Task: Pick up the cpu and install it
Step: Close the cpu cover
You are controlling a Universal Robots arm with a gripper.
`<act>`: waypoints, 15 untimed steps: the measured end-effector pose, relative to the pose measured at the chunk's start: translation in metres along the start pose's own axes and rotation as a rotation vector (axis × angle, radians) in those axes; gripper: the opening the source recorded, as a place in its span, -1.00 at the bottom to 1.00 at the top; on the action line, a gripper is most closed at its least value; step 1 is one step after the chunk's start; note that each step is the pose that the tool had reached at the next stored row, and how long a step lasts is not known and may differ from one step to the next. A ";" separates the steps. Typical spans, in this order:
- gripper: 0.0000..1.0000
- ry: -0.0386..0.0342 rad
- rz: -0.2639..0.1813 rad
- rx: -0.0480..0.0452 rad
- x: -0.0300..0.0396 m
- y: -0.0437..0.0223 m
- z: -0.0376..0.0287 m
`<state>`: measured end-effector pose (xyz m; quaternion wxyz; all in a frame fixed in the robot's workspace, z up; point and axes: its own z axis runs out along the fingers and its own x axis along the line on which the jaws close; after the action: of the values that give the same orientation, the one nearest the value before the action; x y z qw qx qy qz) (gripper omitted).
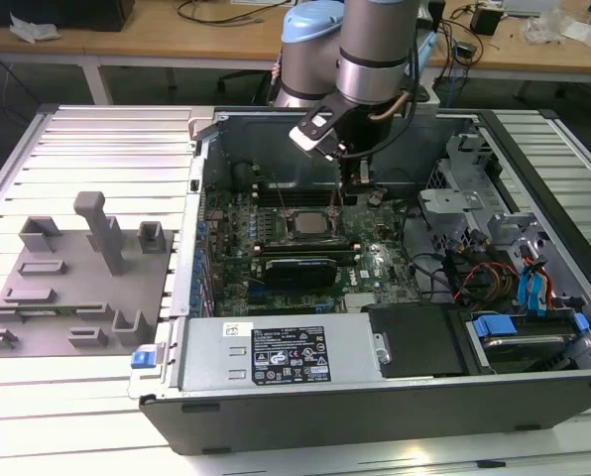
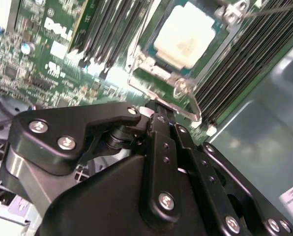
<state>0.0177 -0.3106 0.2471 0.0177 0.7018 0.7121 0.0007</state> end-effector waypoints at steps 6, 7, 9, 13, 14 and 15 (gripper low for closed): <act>-0.79 -0.0001 0.000 -0.0001 0.0001 -0.0090 0.0000; -0.79 -0.0001 0.000 -0.0001 0.0001 -0.0090 0.0000; -0.79 0.0004 0.000 0.0192 0.0002 -0.0091 0.0004; -0.79 0.0009 0.000 0.0210 0.0002 -0.0096 0.0012; -0.79 0.0008 0.000 0.0210 0.0002 -0.0103 0.0019; -0.79 0.0006 -0.001 0.0211 0.0003 -0.0117 0.0031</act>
<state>0.0061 -0.3106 0.2437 0.0101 0.7018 0.7123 -0.0066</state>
